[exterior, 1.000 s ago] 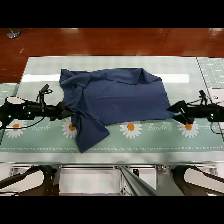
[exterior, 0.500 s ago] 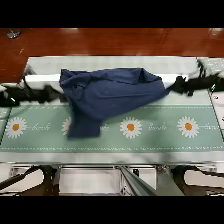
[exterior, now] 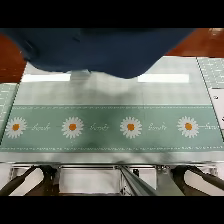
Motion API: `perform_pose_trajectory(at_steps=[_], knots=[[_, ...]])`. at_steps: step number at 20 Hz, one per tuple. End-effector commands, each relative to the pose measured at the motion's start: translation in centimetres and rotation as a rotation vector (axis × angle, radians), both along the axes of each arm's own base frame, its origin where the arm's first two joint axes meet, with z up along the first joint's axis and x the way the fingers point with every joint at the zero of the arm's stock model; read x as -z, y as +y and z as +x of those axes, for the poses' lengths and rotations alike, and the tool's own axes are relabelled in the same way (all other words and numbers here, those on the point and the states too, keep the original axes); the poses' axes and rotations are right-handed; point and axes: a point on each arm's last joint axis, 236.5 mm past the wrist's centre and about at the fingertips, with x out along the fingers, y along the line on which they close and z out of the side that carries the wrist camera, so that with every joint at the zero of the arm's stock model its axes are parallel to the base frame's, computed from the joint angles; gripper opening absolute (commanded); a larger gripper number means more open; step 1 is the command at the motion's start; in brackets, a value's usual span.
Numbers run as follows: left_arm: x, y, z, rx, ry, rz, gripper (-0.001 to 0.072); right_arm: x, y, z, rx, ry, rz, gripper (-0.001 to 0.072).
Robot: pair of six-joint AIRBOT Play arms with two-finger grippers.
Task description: Fold the shirts.
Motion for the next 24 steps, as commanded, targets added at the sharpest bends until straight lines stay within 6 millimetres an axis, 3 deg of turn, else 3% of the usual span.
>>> perform_pose_trajectory(at_steps=[1,3,7,10,12,14,16,21,24], knots=[[-6.5,2.2,-6.7,-0.267,-0.134,0.166,0.0031,-6.1,0.1,-8.5,0.089,-0.167,-0.142,0.0019],[-7.4,3.1,-10.3,-0.416,-0.150,0.248,0.0031,-7.2,-0.3,-12.6,0.155,-0.197,-0.192,0.0019],[-9.2,1.4,-18.2,-0.565,-0.243,0.427,0.0031,-7.6,-1.6,-19.0,0.281,-0.219,-0.264,0.0020],[-9.6,2.9,-23.4,-0.660,-0.274,0.479,0.0031,-6.6,-1.1,-20.9,0.286,-0.205,-0.259,0.0019],[-8.2,3.4,-24.3,-0.629,-0.227,0.482,0.0031,-4.0,-1.1,-21.0,0.269,-0.109,-0.259,0.0019],[-5.6,4.2,-22.6,-0.599,-0.131,0.508,0.0030,-1.2,-1.3,-20.1,0.251,-0.008,-0.256,0.0019],[-2.1,4.5,-18.9,-0.569,-0.020,0.542,0.0031,1.5,-1.2,-18.6,0.220,0.074,-0.233,0.0019],[11.2,3.8,-7.4,-0.434,0.331,0.550,0.0031,11.1,-0.6,-12.9,0.099,0.311,-0.141,0.0019],[19.3,2.4,-1.2,-0.335,0.496,0.511,0.0031,17.6,-1.7,-8.2,0.094,0.425,-0.093,0.0019]])
